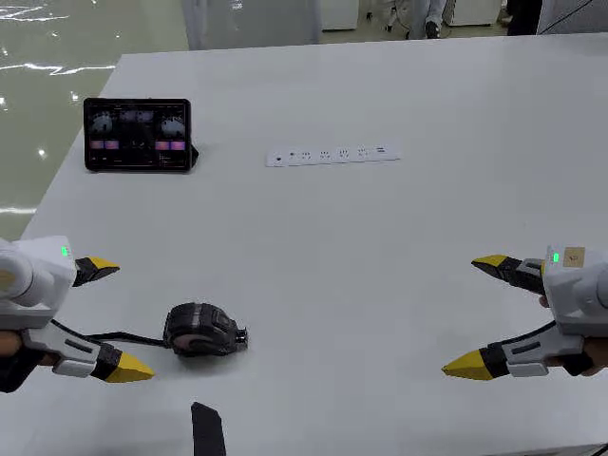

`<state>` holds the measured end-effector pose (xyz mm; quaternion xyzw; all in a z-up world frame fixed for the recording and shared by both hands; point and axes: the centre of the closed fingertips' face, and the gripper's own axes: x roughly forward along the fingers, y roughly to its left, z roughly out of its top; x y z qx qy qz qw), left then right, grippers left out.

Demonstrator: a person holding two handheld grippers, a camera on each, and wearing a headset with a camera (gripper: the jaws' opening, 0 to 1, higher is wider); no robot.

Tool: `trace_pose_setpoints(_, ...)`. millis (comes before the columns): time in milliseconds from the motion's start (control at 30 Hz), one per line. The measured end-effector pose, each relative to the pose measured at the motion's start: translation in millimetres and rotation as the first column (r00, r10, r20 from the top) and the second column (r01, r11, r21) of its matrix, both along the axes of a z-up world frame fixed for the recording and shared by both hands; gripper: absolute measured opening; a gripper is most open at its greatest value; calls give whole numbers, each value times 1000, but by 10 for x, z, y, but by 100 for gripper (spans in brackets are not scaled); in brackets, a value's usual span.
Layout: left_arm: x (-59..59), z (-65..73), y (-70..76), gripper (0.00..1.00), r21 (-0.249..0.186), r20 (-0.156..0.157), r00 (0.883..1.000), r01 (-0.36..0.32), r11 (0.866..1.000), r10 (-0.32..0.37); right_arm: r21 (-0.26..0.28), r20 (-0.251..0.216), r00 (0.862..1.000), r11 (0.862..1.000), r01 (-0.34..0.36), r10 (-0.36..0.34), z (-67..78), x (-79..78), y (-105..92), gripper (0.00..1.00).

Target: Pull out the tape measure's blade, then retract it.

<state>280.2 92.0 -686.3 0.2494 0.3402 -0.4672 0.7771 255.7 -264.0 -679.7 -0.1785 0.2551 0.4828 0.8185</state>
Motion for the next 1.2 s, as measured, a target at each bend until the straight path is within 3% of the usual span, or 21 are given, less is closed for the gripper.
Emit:
trace_pose_setpoints(267, 49, -66, -154, 99, 22, -24, 998, 59, 998, -58, -4, -21, 1000, 1000, -14, 14, -47, 42, 90, 99)
trace_pose_setpoints(533, 86, -114, -315, 99, 87, -43, 988, 148, 985, -145, -11, -42, 998, 998, -57, 57, -102, 46, 250, 99)
trace_pose_setpoints(667, 81, -160, -389, 96, 141, -42, 976, 216, 966, -212, -14, -44, 996, 997, -73, 73, -127, 50, 324, 99)
trace_pose_setpoints(700, 95, -170, -408, 96, 150, -34, 975, 224, 963, -221, -14, -43, 996, 997, -75, 75, -126, 52, 340, 99)
trace_pose_setpoints(733, 135, -177, -428, 97, 173, -7, 970, 239, 956, -241, -12, -42, 996, 997, -78, 78, -130, 62, 365, 99)
trace_pose_setpoints(767, 138, -190, -442, 97, 180, -6, 969, 245, 953, -248, -12, -43, 996, 997, -80, 80, -140, 72, 380, 99)
trace_pose_setpoints(967, 111, -311, -514, 92, 197, -54, 962, 272, 942, -267, 2, -49, 994, 995, -97, 97, -164, 99, 529, 99)
trace_pose_setpoints(1200, 77, -385, -571, 82, 223, -76, 948, 318, 921, -309, 6, -50, 993, 994, -111, 112, -183, 110, 661, 99)
